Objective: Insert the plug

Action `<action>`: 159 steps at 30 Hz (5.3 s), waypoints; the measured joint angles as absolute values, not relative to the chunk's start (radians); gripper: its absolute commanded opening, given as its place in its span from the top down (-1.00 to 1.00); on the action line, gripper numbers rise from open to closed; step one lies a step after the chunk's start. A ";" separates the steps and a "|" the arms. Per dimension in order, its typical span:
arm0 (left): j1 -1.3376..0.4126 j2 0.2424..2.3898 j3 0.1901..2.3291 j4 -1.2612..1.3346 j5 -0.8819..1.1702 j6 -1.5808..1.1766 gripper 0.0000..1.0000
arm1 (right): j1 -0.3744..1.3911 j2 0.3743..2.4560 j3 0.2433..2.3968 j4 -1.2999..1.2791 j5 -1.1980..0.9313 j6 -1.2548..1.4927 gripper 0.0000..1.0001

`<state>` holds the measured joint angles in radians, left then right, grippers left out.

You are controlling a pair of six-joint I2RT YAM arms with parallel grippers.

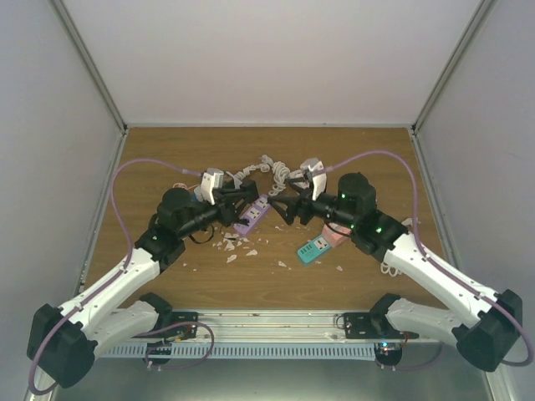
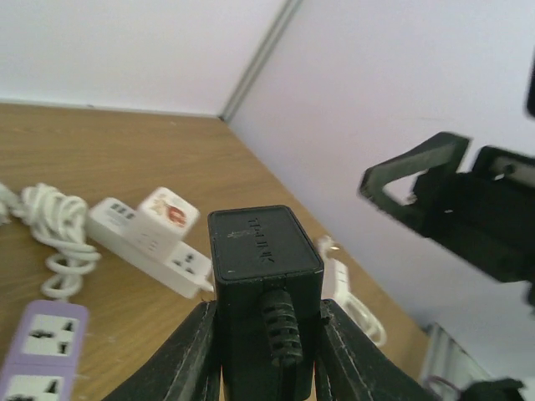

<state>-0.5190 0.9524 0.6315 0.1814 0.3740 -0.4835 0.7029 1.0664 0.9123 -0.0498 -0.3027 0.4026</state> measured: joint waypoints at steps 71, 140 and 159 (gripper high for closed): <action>-0.539 1.325 0.917 -0.388 0.251 -0.078 0.71 | 0.864 0.860 0.746 -0.186 0.247 0.450 -0.75; -0.633 1.709 0.979 -0.099 0.002 -0.079 0.72 | 0.857 0.803 0.701 -0.255 0.340 0.619 -0.77; -0.670 1.727 0.925 0.031 -0.066 -0.177 0.74 | 0.856 0.798 0.701 -0.267 0.347 0.640 -0.78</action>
<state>-0.6701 1.7267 0.9245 0.0311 -0.0662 -0.1768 0.8562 0.7982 0.7010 -0.2668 0.3470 0.6403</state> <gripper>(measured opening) 0.266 0.889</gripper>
